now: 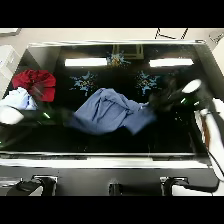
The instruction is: Fold the clothes and pants, and hang the long-sleeved shirts on hangers.
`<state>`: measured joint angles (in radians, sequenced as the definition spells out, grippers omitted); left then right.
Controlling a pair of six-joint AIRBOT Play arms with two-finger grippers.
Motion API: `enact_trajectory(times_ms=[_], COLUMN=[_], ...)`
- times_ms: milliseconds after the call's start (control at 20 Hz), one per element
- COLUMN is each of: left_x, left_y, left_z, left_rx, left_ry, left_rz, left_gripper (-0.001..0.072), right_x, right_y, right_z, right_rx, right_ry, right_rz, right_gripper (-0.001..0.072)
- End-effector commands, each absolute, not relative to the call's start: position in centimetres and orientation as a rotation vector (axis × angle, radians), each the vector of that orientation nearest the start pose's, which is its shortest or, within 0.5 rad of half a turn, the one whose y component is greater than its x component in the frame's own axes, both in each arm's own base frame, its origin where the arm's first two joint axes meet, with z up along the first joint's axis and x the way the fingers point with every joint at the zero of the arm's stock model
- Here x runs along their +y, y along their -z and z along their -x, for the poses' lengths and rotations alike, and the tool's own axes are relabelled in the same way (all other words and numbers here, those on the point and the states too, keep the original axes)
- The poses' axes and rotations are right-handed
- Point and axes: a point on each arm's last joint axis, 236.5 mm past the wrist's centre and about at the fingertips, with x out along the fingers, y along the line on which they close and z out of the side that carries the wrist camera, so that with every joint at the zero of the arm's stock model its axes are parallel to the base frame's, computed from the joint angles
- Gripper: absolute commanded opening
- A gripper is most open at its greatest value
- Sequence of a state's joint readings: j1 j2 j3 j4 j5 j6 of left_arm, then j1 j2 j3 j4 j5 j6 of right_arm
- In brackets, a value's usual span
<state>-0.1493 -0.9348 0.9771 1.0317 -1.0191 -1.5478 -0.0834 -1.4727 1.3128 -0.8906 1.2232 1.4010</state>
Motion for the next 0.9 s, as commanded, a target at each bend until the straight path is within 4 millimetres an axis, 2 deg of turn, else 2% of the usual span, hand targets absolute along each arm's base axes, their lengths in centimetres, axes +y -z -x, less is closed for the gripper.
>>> enact_trajectory(times_ms=[0, 50, 100, 150, 200, 250, 350, 450, 550, 600, 700, 750, 850], left_x=[-10.3, -9.2, -8.2, -7.8, -7.6, -7.7, -7.9, -7.8, -7.7, -7.8, -8.2, -8.6, -9.1], left_y=[-33.3, -40.1, -46.1, -50.1, -52.7, -53.8, -54.9, -56.1, -56.9, -56.4, -53.4, -50.6, -43.3], left_z=[-35.9, -34.6, -32.5, -30.2, -28.1, -26.6, -24.5, -23.5, -23.3, -24.0, -26.3, -28.2, -32.3], left_rx=[0.401, 0.228, 0.067, -0.044, -0.117, -0.147, -0.183, -0.235, -0.269, -0.248, -0.140, -0.040, 0.178], left_ry=[0.356, 0.342, 0.332, 0.331, 0.338, 0.346, 0.365, 0.372, 0.376, 0.375, 0.371, 0.371, 0.359], left_rz=[0.235, 0.230, 0.223, 0.216, 0.219, 0.234, 0.251, 0.263, 0.276, 0.276, 0.270, 0.267, 0.274], left_gripper=[0.0022, 0.0022, 0.0022, 0.0022, 0.0022, 0.0022, 0.0022, 0.0022, 0.0022, 0.0022, 0.0022, 0.0022, 0.0022], right_x=[5.3, 3.3, 2.0, 1.4, 1.3, 1.6, 2.3, 2.4, 1.9, 1.6, 1.1, 0.8, -0.2], right_y=[-27.3, -36.2, -43.2, -48.9, -52.5, -55.0, -57.7, -60.3, -62.9, -63.6, -63.0, -61.3, -55.4], right_z=[-47.6, -46.2, -43.3, -39.5, -36.0, -32.6, -27.8, -24.6, -22.6, -22.3, -23.7, -25.7, -31.5], right_rx=[0.585, 0.343, 0.158, 0.005, -0.095, -0.173, -0.270, -0.379, -0.496, -0.533, -0.504, -0.429, -0.191], right_ry=[-0.369, -0.320, -0.279, -0.240, -0.212, -0.191, -0.172, -0.151, -0.131, -0.122, -0.106, -0.102, -0.091], right_rz=[-0.391, -0.336, -0.282, -0.225, -0.181, -0.143, -0.098, -0.082, -0.089, -0.093, -0.086, -0.077, -0.058], right_gripper=[0.0042, 0.0042, 0.0042, 0.0042, 0.0042, 0.0042, 0.0042, 0.0043, 0.0043, 0.0043, 0.0043, 0.0043, 0.0043])
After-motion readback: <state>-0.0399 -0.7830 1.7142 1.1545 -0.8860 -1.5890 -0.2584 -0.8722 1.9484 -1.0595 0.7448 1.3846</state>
